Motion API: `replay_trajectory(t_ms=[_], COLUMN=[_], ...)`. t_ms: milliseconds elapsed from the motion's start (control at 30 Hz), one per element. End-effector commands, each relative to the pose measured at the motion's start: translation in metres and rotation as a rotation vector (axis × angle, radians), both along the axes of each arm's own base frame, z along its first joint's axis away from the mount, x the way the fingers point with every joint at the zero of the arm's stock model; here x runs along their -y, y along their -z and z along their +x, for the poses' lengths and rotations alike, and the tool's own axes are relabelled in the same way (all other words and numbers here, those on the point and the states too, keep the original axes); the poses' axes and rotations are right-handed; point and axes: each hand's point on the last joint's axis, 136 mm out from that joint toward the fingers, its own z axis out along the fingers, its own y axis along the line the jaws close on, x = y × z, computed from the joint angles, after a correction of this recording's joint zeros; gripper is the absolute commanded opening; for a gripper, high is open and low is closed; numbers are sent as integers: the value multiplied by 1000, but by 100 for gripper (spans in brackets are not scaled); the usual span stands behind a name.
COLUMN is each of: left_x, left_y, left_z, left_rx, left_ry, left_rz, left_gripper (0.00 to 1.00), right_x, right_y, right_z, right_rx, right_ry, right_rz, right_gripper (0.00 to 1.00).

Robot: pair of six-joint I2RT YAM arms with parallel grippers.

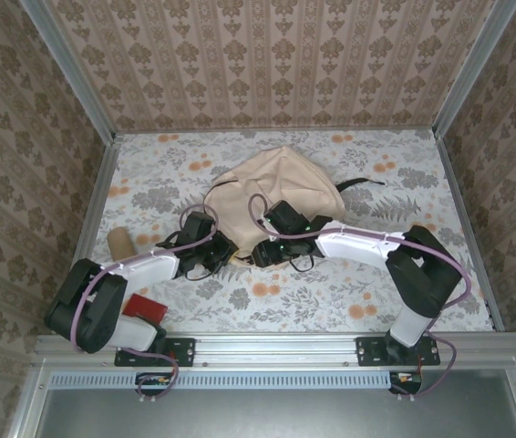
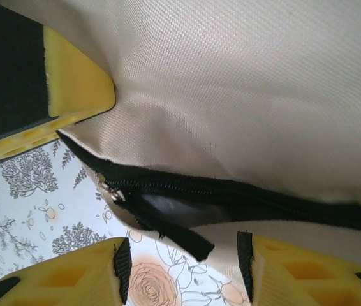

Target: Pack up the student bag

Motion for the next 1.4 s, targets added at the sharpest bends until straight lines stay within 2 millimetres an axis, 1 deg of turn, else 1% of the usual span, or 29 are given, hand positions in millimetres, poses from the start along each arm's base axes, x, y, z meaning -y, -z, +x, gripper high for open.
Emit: replay_trajectory(t_ms=[0,133,267,400,467,533,700,767,867,900,1000,1100,1133,1200,1267,1367], left_x=[-8,-6,-5,-5,-6,-8,-10,-10,-10,-11,-14,-23,-26,-30,-35,-38], left_y=[6,4,4,3,5,8,14,16,16,17,19,26,28,32,37,41], left_z=[-6,-5,-4,-4,-5,-6,-7,-7,-7,-7,-8,-11,-12,-15,-17,-20], left_rx=[-18,-14,-15,-13,-17,-20,-32,-34,-31,-34,-41,-56,-61,-69,-80,-88], left_ry=[9,13,16,16,17,16,16,15,15,15,11,0,-3,-8,-15,-19], left_rz=[28,22,18,19,29,39,52,54,57,61,80,124,138,154,166,175], left_gripper=[5,5,5,4,3,1,0,0,0,0,0,0,0,0,0,0], right_x=[-5,-15,-22,-28,-31,-36,-55,-60,-61,-59,-43,-17,-5,20,44,70], right_y=[4,5,4,-3,-12,-21,-43,-48,-49,-50,-51,-54,-52,-47,-36,-21], right_z=[-4,-8,-10,-10,-11,-14,-32,-37,-38,-37,-30,-22,-19,-12,-5,3], right_rx=[-16,-34,-40,-28,-19,-13,-44,-52,-53,-41,13,85,106,136,139,133], right_ry=[-65,-101,-122,-128,-132,-143,-195,-203,-194,-182,-128,-40,1,82,164,253], right_rz=[-29,-5,14,35,53,83,198,233,244,237,182,101,59,-34,-132,-246], right_gripper=[52,47,36,20,9,1,0,0,0,0,0,0,0,0,0,0])
